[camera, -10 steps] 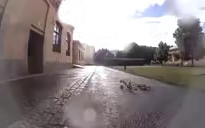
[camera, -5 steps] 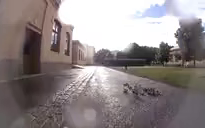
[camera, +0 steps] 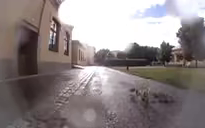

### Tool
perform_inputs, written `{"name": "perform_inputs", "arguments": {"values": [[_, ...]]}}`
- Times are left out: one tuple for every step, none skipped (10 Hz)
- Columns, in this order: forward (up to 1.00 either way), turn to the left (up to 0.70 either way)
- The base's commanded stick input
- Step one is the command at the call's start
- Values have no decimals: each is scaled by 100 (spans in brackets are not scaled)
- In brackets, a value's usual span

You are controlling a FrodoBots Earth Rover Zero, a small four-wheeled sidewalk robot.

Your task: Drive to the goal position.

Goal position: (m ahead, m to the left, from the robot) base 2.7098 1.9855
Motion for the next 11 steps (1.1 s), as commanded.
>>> {"name": "perform_inputs", "arguments": {"values": [[85,-31],[85,-27],[85,-17],[85,-6],[85,0],[85,-22],[85,-34],[85,-34],[85,-34],[85,-17],[85,0]]}}
